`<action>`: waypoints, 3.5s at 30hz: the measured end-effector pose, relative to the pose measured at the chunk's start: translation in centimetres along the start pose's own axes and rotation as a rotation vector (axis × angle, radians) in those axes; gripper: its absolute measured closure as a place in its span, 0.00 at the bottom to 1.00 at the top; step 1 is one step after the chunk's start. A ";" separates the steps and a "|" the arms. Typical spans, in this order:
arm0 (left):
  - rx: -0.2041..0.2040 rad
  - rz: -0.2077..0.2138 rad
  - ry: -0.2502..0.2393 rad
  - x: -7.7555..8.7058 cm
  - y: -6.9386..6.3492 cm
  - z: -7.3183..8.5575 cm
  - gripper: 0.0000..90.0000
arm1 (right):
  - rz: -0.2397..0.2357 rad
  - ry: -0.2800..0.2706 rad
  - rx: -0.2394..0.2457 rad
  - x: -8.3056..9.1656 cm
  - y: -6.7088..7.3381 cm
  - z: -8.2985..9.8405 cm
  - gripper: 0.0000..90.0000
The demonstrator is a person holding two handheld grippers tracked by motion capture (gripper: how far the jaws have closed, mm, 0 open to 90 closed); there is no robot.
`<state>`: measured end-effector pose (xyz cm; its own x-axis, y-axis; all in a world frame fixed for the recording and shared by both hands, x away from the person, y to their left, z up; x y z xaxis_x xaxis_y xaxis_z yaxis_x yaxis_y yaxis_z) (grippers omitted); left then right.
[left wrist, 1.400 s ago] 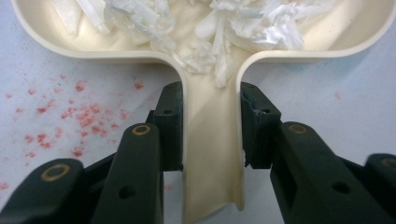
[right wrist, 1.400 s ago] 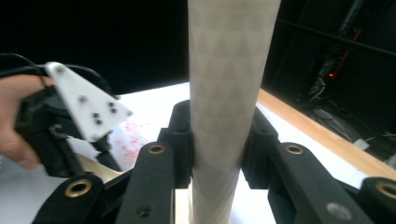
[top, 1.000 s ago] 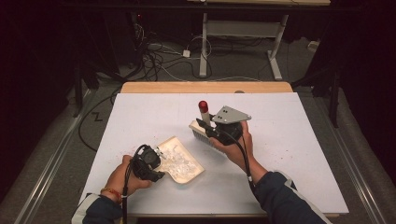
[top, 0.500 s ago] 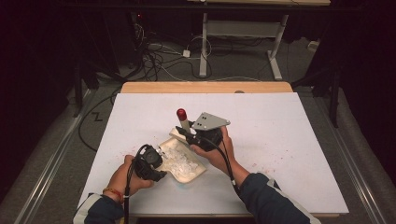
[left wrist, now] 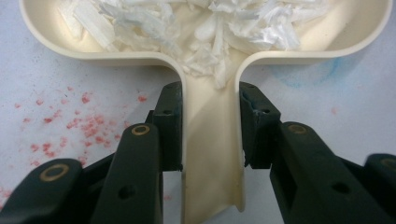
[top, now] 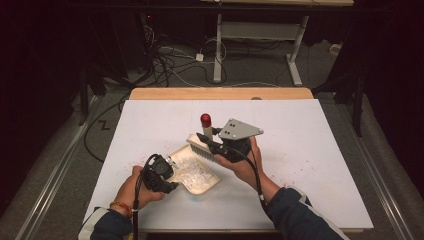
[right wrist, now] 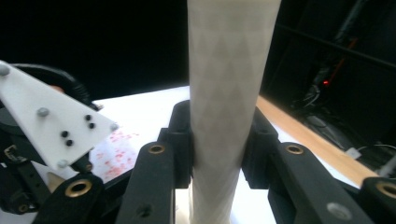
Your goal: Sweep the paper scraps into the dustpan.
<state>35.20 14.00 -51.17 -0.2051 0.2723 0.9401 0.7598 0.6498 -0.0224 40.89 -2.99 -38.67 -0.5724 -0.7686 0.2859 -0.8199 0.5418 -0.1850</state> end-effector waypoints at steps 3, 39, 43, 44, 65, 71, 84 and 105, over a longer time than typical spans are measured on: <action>0.003 -0.002 -0.003 0.0 0.1 0.0 0.70 | 0.018 0.000 -0.002 0.8 -0.8 0.1 0.78; 0.073 -0.030 -0.073 -0.4 0.3 -0.4 0.70 | 0.006 0.094 -0.070 13.0 -4.1 5.0 0.78; 0.092 -0.034 -0.080 -0.3 0.6 -0.3 0.70 | 0.004 0.097 -0.071 14.8 -4.3 5.3 0.78; 0.103 -0.037 -0.090 -0.3 0.8 -0.3 0.70 | 0.006 0.093 -0.077 15.6 -4.4 5.5 0.78; 0.228 -0.079 -0.135 -0.1 3.3 0.8 0.70 | -0.013 0.118 -0.127 19.5 -6.0 8.0 0.78; 0.286 -0.107 -0.147 0.1 4.7 1.5 0.70 | -0.007 0.133 -0.134 20.2 -6.7 8.7 0.78; 0.387 -0.169 -0.175 0.5 6.7 2.8 0.70 | -0.020 0.155 -0.147 19.2 -8.4 9.5 0.78; 0.456 -0.190 -0.211 0.4 7.4 3.0 0.70 | 0.072 0.219 -0.164 15.5 -13.5 9.6 0.72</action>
<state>38.91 21.01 -51.97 -0.4683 0.2258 0.8542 0.3613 0.9312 -0.0481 42.96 -25.45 -40.83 -0.5982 -0.6441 0.4768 -0.7539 0.6540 -0.0625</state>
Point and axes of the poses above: each handheld gripper's, and its own axes: x roughly backward along the jaws, z roughly out of its underside, y roughly to its left, the point moved 7 cm from there along -x, roughly forward along the jaws
